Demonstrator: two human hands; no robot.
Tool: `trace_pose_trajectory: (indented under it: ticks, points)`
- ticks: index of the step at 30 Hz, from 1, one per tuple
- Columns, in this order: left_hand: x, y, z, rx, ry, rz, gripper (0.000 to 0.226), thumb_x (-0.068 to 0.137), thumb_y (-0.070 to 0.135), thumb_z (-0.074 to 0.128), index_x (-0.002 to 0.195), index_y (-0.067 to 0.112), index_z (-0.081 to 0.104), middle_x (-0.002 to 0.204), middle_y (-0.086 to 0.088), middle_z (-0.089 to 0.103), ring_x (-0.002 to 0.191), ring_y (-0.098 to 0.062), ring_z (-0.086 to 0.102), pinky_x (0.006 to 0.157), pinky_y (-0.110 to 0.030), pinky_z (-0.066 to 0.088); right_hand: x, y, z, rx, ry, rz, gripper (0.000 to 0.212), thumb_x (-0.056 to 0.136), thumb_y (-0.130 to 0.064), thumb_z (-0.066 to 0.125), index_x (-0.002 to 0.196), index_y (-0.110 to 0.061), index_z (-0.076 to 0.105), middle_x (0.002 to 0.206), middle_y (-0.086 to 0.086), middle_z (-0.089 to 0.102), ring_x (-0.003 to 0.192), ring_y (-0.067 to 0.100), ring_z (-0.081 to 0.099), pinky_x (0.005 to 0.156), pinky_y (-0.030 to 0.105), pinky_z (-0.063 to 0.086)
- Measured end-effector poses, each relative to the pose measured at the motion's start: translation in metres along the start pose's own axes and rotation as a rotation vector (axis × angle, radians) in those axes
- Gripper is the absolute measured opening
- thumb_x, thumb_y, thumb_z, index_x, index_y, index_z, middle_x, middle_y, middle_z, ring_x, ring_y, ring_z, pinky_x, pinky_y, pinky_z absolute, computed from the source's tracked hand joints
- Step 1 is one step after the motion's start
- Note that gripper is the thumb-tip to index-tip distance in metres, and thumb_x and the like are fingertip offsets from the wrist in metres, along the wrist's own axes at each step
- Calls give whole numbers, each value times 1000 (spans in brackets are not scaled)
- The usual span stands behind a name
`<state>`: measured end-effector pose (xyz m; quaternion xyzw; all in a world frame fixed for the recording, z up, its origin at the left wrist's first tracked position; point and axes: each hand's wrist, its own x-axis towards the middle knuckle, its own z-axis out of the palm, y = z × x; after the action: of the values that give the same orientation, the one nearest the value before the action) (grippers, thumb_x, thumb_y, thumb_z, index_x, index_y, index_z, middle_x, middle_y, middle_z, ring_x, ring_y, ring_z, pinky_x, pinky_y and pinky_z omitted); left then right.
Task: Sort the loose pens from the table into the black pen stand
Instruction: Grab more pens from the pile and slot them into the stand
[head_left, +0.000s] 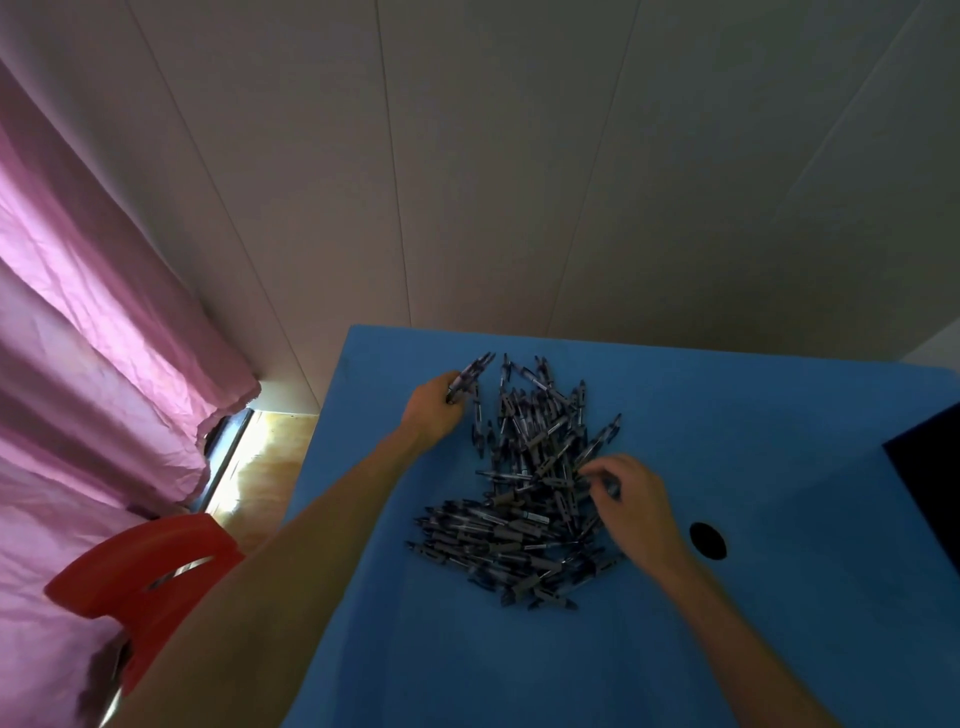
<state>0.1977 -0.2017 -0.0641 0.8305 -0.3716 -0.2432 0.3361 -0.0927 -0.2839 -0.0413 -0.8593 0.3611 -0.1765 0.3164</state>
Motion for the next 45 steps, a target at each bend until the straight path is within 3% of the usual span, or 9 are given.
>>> trace_pose_trajectory:
  ticks: [4,8,16,23,29,33,38,42,45]
  points:
    - [7,7,2,221,-50,-7,27,88,-2,55,98,22,60,65,-5,51,57,-24,45,50,-30,36,-2,4,-6,1,0,23,21,93,-3,61,99,-19,73,96,-10,65,88,2,58,78,17,47]
    - [14,8,5,393,-139,15,21,91,1,54,78,18,54,64,-2,46,66,-27,49,58,-34,39,-4,8,-8,-18,-4,45,21,94,-4,60,99,-20,73,97,-10,65,90,1,58,76,10,42]
    - [11,-19,-17,601,-38,186,9,97,15,61,98,20,68,90,-5,66,76,-29,56,59,-35,42,-6,12,-2,-28,-5,51,20,94,-4,61,98,-20,72,97,-10,65,88,4,58,76,17,46]
    - [-4,-60,-37,704,2,282,18,97,29,63,113,20,61,118,-4,49,65,-29,49,57,-35,39,-4,-4,15,-11,-8,12,20,93,-2,61,99,-17,74,98,-7,66,90,4,60,81,20,49]
    - [-6,-47,-28,669,-38,264,37,99,35,61,135,27,59,134,2,46,87,-27,61,70,-41,55,-4,-13,16,-16,18,3,20,93,-4,61,101,-17,74,99,-9,66,93,6,59,84,27,52]
    - [-8,-42,-35,777,-67,302,29,100,32,60,127,21,63,127,-1,51,78,-28,59,68,-41,52,-6,-14,11,-22,34,4,21,93,-2,61,101,-17,74,100,-8,66,94,9,59,87,29,51]
    - [-31,-45,-44,935,-143,313,20,95,5,50,111,12,43,105,-8,53,64,-26,47,55,-39,37,-5,-21,7,-4,41,-11,20,93,-3,61,100,-17,73,100,-8,66,96,9,60,88,33,53]
    - [-47,-59,-51,778,-52,228,17,97,30,53,105,19,43,94,-3,59,68,-24,49,56,-35,37,-1,-27,9,-8,52,-27,21,93,-3,61,100,-18,74,99,-9,66,96,9,61,86,35,55]
    - [-57,-65,-51,464,171,49,30,89,47,64,75,26,48,68,4,57,64,-19,54,53,-30,34,0,-30,14,-13,46,-23,21,94,-5,61,100,-21,73,100,-11,65,96,10,61,87,38,56]
